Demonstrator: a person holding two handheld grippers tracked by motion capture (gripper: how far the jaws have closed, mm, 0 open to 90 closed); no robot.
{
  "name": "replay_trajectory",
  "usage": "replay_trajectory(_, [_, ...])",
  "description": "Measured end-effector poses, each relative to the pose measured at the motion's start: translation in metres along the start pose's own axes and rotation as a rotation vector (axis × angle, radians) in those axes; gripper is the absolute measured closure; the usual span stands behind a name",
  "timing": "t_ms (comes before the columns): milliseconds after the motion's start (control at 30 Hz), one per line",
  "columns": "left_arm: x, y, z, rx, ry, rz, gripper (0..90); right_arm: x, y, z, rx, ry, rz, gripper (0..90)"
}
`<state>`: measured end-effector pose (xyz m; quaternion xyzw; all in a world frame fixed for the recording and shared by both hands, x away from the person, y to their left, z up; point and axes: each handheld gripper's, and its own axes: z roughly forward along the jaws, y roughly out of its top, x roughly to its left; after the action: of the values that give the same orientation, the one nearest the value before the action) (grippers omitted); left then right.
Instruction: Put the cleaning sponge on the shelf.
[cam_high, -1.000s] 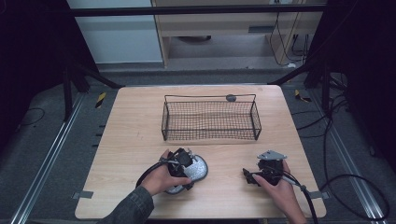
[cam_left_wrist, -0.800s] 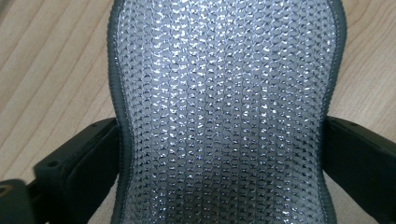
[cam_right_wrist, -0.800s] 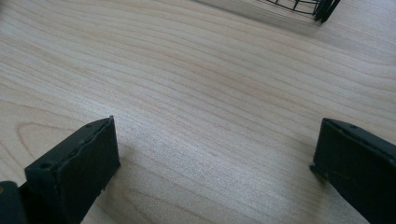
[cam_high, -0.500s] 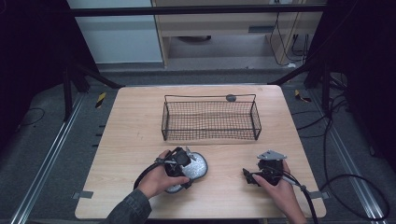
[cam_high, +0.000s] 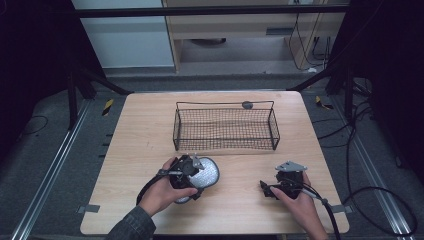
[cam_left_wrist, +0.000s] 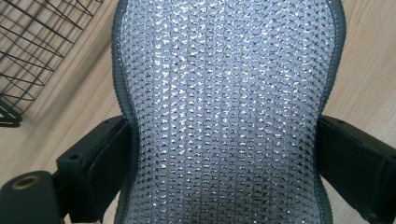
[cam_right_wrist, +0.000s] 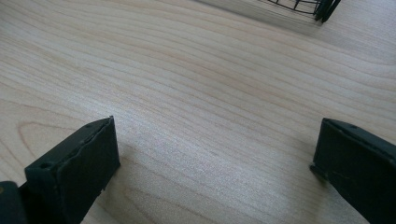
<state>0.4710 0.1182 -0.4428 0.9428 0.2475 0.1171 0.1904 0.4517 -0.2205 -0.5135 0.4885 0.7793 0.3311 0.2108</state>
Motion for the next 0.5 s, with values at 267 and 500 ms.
replay_trajectory(267, [0.002,0.005,-0.010,-0.030,0.049,0.021,7.4,0.000,0.000,0.000,-0.001,0.000,0.002,0.5])
replay_trajectory(500, [0.008,0.011,-0.027,-0.061,0.080,0.040,7.3,0.000,0.000,0.000,-0.001,0.000,0.002,0.4])
